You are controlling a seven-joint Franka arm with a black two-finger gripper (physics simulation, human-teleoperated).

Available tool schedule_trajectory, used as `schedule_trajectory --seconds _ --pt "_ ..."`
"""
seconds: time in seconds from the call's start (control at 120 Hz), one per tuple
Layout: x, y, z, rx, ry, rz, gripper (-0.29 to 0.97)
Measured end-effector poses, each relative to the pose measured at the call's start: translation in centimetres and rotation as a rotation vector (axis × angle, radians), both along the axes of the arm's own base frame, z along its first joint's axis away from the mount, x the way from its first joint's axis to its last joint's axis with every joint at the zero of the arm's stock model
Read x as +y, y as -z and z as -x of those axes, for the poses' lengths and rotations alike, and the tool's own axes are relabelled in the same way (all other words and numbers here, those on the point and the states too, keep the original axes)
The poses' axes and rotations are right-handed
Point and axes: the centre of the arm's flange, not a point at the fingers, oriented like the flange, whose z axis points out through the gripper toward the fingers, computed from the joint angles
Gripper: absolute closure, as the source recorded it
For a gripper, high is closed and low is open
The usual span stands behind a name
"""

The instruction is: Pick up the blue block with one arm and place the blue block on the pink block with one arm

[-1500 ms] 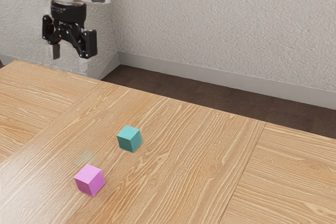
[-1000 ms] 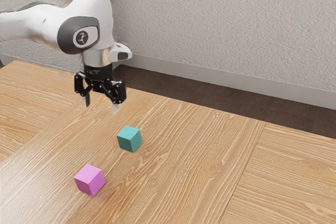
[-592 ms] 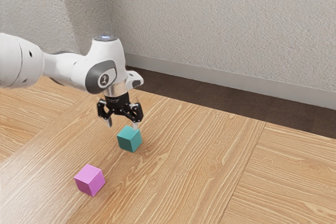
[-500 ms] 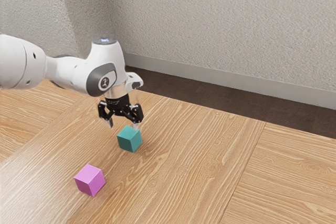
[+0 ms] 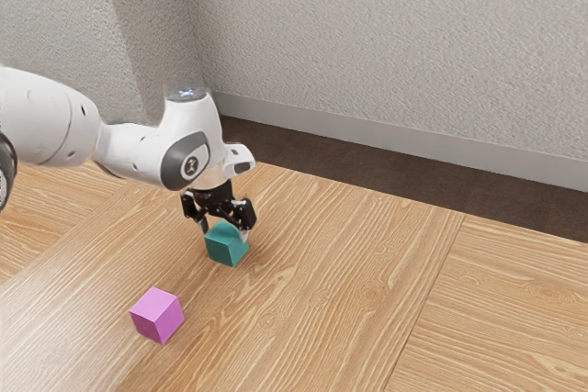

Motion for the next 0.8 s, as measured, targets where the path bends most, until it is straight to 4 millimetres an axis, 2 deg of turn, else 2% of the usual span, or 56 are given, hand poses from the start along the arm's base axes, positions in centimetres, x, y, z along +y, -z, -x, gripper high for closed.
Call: schedule_trajectory --seconds 0.358,0.558,0.717,0.8 --pt "0.3 3.1 0.1 0.035 0.024 0.020 0.00" --pt "0.3 3.3 0.1 0.033 0.040 0.023 0.01" --pt "0.4 3.2 0.0 0.029 0.047 0.023 0.24" --pt "0.4 2.9 0.0 0.024 0.051 0.021 0.29"
